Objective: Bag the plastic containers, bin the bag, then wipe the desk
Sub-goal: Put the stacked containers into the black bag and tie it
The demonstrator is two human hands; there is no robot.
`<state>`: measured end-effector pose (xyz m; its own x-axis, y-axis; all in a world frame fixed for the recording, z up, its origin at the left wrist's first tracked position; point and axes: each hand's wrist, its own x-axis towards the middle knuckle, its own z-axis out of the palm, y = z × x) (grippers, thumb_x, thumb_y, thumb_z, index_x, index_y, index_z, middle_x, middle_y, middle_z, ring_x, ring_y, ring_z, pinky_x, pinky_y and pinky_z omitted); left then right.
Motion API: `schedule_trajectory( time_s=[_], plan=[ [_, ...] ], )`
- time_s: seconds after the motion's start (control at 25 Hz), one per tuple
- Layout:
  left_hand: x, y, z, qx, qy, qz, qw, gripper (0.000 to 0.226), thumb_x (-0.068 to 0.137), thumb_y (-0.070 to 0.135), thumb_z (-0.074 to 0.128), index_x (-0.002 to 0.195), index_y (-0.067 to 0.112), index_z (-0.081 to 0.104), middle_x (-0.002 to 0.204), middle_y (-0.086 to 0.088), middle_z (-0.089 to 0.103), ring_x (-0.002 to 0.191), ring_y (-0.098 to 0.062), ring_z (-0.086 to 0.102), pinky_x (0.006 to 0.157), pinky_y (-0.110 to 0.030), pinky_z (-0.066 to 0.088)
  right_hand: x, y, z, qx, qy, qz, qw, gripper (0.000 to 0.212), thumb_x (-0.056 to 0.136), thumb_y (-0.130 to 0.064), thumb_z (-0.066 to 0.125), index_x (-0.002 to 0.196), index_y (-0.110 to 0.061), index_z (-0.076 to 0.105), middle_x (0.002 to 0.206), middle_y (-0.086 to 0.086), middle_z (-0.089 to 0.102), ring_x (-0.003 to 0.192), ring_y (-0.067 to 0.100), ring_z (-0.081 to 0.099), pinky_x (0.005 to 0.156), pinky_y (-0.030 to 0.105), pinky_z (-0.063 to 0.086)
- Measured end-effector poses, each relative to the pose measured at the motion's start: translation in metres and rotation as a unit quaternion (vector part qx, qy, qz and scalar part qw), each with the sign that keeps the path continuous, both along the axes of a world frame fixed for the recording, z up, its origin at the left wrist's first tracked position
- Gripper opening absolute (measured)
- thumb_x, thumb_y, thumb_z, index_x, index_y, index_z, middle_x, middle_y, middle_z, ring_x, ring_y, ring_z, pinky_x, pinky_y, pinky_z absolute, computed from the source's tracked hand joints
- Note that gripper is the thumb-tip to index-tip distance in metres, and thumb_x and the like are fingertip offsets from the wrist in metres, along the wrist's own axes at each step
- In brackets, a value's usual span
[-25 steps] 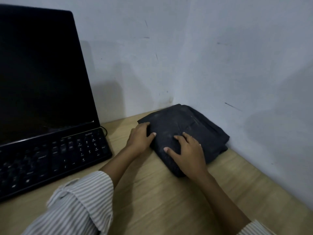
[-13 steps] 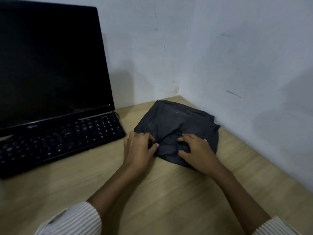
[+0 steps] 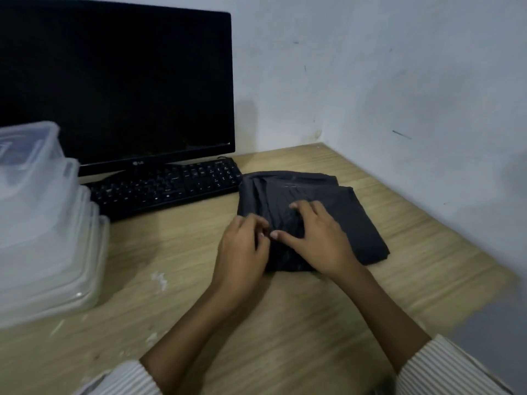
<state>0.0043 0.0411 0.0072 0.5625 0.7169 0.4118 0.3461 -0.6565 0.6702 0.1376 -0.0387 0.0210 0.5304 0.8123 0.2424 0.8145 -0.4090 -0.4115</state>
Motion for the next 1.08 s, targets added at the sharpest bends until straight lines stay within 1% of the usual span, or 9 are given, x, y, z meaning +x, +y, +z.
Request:
schedule_trajectory(
  time_s=[0.12, 0.24, 0.44, 0.56, 0.64, 0.72, 0.84, 0.92, 1.08],
  plan=[
    [0.008, 0.019, -0.004, -0.045, 0.039, 0.025, 0.998, 0.021, 0.093, 0.026, 0.056, 0.112, 0.017, 0.055, 0.106, 0.002, 0.052, 0.092, -0.011, 0.052, 0.076, -0.022, 0.039, -0.009, 0.006, -0.008, -0.043, -0.035, -0.017, 0.998, 0.043, 0.088, -0.045, 0.061, 0.122, -0.019, 0.054, 0.122, 0.003, 0.05, 0.109, 0.023, 0.053, 0.08, 0.034, 0.046],
    [0.006, 0.027, -0.011, -0.071, 0.11, 0.002, 0.991, 0.008, 0.088, 0.014, 0.062, 0.096, 0.016, 0.061, 0.095, 0.0, 0.064, 0.089, -0.015, 0.06, 0.069, -0.023, 0.041, -0.005, 0.007, -0.016, -0.032, -0.064, -0.037, 0.997, 0.019, 0.095, -0.026, 0.054, 0.105, -0.011, 0.061, 0.109, 0.006, 0.059, 0.098, 0.025, 0.058, 0.071, 0.032, 0.043],
    [-0.013, 0.017, -0.01, -0.129, 0.125, -0.063, 0.982, 0.009, 0.088, 0.011, 0.061, 0.087, 0.014, 0.07, 0.088, -0.002, 0.069, 0.08, -0.011, 0.061, 0.068, -0.02, 0.047, 0.005, 0.002, -0.004, 0.112, 0.106, -0.068, 0.986, 0.014, 0.097, -0.018, 0.052, 0.093, -0.005, 0.058, 0.088, 0.014, 0.066, 0.082, 0.027, 0.062, 0.062, 0.027, 0.038],
    [-0.016, 0.005, 0.003, -0.153, 0.085, -0.087, 0.981, 0.01, 0.09, 0.02, 0.061, 0.088, 0.014, 0.07, 0.084, 0.0, 0.069, 0.075, -0.01, 0.063, 0.068, -0.026, 0.053, 0.007, 0.001, 0.012, 0.183, 0.14, -0.022, 0.973, 0.011, 0.096, -0.015, 0.055, 0.093, -0.005, 0.06, 0.089, 0.012, 0.068, 0.084, 0.022, 0.063, 0.063, 0.019, 0.04],
    [-0.013, 0.009, 0.022, -0.094, -0.014, -0.01, 0.995, 0.013, 0.091, 0.03, 0.059, 0.095, 0.019, 0.065, 0.091, 0.004, 0.064, 0.083, -0.009, 0.06, 0.069, -0.024, 0.049, 0.009, -0.001, 0.023, 0.206, 0.137, 0.023, 0.969, 0.008, 0.096, -0.015, 0.054, 0.092, -0.01, 0.059, 0.087, 0.008, 0.069, 0.082, 0.02, 0.063, 0.066, 0.023, 0.041],
    [-0.007, 0.02, 0.045, 0.034, -0.052, 0.06, 0.996, 0.025, 0.089, 0.036, 0.061, 0.11, 0.023, 0.058, 0.107, 0.004, 0.053, 0.1, -0.012, 0.049, 0.079, -0.024, 0.04, 0.01, -0.004, 0.031, 0.221, 0.135, 0.059, 0.964, 0.008, 0.097, -0.015, 0.053, 0.091, -0.013, 0.058, 0.084, 0.002, 0.068, 0.079, 0.015, 0.063, 0.065, 0.025, 0.042],
    [0.007, 0.042, 0.071, 0.2, 0.096, 0.044, 0.974, 0.049, 0.084, 0.043, 0.064, 0.129, 0.029, 0.049, 0.132, 0.004, 0.046, 0.122, -0.019, 0.039, 0.093, -0.033, 0.031, 0.01, -0.009, 0.042, 0.222, 0.127, 0.074, 0.964, 0.01, 0.098, -0.014, 0.05, 0.094, -0.016, 0.059, 0.084, -0.006, 0.067, 0.078, 0.004, 0.061, 0.067, 0.02, 0.043],
    [0.016, 0.05, 0.078, 0.184, 0.156, -0.012, 0.97, 0.048, 0.083, 0.047, 0.063, 0.126, 0.028, 0.052, 0.128, 0.004, 0.055, 0.121, -0.02, 0.047, 0.094, -0.037, 0.036, 0.013, -0.009, 0.048, 0.23, 0.123, 0.063, 0.963, 0.012, 0.098, -0.013, 0.048, 0.095, -0.017, 0.059, 0.085, -0.006, 0.067, 0.078, 0.005, 0.06, 0.069, 0.02, 0.042],
    [0.023, 0.048, 0.079, 0.11, 0.131, -0.089, 0.981, 0.052, 0.077, 0.058, 0.064, 0.119, 0.028, 0.058, 0.116, 0.006, 0.061, 0.104, -0.018, 0.058, 0.084, -0.039, 0.05, 0.021, -0.009, 0.061, 0.262, 0.118, 0.028, 0.957, 0.012, 0.099, -0.013, 0.045, 0.097, -0.011, 0.057, 0.085, 0.004, 0.065, 0.078, 0.015, 0.059, 0.064, 0.013, 0.038]
  ],
)
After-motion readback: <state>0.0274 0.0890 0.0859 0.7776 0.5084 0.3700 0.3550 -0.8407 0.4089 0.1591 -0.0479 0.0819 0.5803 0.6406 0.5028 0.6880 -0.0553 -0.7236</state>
